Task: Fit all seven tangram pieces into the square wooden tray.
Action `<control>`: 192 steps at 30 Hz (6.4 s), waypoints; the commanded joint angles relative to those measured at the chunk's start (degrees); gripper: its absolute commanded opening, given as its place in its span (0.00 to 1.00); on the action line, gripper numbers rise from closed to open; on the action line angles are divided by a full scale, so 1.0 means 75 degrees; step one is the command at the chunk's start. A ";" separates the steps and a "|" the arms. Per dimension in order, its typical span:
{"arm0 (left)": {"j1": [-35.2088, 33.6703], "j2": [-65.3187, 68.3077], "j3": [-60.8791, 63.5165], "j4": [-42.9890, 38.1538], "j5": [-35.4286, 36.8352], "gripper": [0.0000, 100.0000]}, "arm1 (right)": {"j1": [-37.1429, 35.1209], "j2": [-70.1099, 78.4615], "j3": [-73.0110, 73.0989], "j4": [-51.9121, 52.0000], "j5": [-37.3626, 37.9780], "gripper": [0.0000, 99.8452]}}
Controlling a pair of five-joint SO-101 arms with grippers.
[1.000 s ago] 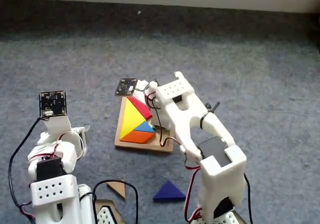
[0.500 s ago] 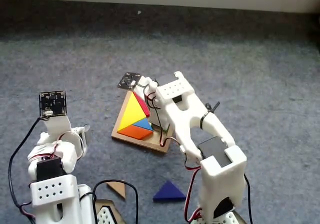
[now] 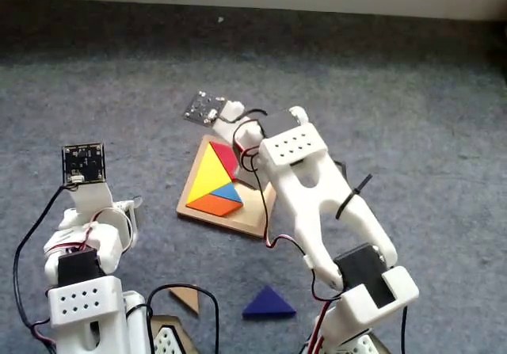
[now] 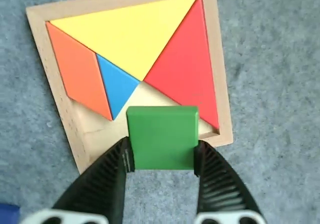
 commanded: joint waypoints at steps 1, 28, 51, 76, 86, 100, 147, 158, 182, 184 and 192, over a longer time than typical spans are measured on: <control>-0.0053 -0.0111 -0.0053 -0.0141 0.0047 0.23 | -0.0182 -0.0463 0.0205 -0.0322 -0.0399 0.05; -0.0053 -0.0111 -0.0041 -0.0141 0.0047 0.23 | -0.0147 0.1846 -0.0897 -0.0311 -0.4138 0.09; -0.0053 -0.0111 -0.0041 -0.0141 0.0035 0.23 | 0.0381 0.2010 -0.2139 0.0522 -0.3786 0.06; -0.0592 -0.0111 -0.0100 -0.0316 0.0094 0.23 | -0.0463 0.2245 -0.2174 0.1014 -0.3634 0.04; -0.1483 -0.0123 -0.0240 -0.0481 0.0762 0.23 | -0.0486 -0.0779 -0.0873 0.1834 -0.3692 0.04; -0.1823 -0.0123 -0.0686 -0.0410 0.1254 0.23 | -0.1213 -0.5550 0.4448 -0.0897 -0.3810 0.05; -0.2690 -0.0111 -0.5445 0.3188 0.0164 0.23 | -0.6336 -0.3182 0.5515 -0.3182 -0.7068 0.21; -0.2678 -0.0111 -0.5445 0.3188 0.0164 0.23 | -0.6324 -0.3112 0.5667 -0.3886 -0.7467 0.21; -0.2690 -0.0111 -0.5433 0.3188 0.0164 0.23 | -0.4964 -0.1811 0.5855 -0.4273 -0.5955 0.02; -0.2678 -0.0111 -0.5433 0.3188 0.0164 0.23 | -0.4566 -0.1811 0.5820 -0.4273 -0.5802 0.02; -0.2667 -0.0111 -0.5433 0.3294 0.0164 0.23 | -0.3628 -0.1834 0.5492 -0.3475 -0.5310 0.09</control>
